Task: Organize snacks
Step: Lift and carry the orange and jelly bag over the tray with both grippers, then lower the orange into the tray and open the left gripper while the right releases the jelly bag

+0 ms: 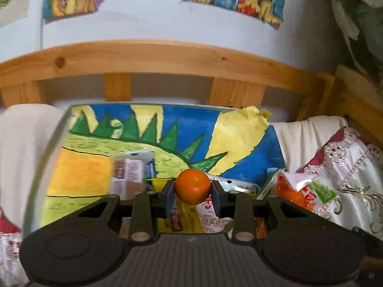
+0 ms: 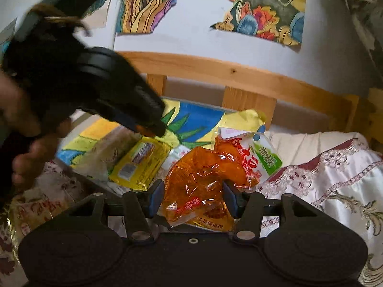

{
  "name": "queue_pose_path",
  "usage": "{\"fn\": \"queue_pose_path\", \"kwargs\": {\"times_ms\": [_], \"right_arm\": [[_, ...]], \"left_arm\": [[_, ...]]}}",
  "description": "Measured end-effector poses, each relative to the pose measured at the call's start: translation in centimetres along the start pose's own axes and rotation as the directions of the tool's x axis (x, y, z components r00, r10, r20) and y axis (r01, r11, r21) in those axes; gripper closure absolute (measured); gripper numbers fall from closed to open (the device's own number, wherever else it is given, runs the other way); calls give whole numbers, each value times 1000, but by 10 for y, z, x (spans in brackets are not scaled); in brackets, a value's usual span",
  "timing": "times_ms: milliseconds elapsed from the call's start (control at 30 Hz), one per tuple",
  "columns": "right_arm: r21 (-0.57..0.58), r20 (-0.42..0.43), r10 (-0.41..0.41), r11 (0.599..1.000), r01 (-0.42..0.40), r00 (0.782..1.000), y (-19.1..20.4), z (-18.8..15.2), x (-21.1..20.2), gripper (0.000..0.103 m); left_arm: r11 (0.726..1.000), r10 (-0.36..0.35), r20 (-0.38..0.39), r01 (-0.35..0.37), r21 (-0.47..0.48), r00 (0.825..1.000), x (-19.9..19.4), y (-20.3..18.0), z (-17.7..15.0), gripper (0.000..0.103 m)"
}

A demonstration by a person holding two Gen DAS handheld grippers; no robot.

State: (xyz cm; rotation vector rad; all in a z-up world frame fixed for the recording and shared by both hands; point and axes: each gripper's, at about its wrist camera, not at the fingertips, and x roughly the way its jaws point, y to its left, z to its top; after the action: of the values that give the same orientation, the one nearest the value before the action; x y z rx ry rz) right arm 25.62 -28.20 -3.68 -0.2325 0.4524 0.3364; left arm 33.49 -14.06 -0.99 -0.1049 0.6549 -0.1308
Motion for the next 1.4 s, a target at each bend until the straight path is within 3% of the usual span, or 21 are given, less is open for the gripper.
{"fn": "queue_pose_path", "kwargs": {"times_ms": [333,767,833,933,1133,1400], "right_arm": [[-54,-20,-14,998,13,1000,-2,-7,22,46],[-73,-17,-13,997,12,1000,-4,-8,34,39],[-74,-11,-13,997,12,1000,-4,-8,33,36],[-71,-1,-11,997,11,1000,-4,-8,31,28],[-64,3,-13,998,13,1000,-5,-8,28,24],[-39,19,18,999,-17,1000,0,-4,14,17]], "left_arm": [[1000,-9,-31,10,12,999,40,-7,-5,67],[999,-2,-20,3,50,1000,42,-12,-7,65],[999,-13,-19,14,42,1000,41,-11,-6,44],[1000,-20,-5,20,19,1000,36,-10,-6,23],[999,-8,4,8,-50,1000,25,3,-6,16],[998,53,55,-50,-50,997,-16,16,-6,3]]}}
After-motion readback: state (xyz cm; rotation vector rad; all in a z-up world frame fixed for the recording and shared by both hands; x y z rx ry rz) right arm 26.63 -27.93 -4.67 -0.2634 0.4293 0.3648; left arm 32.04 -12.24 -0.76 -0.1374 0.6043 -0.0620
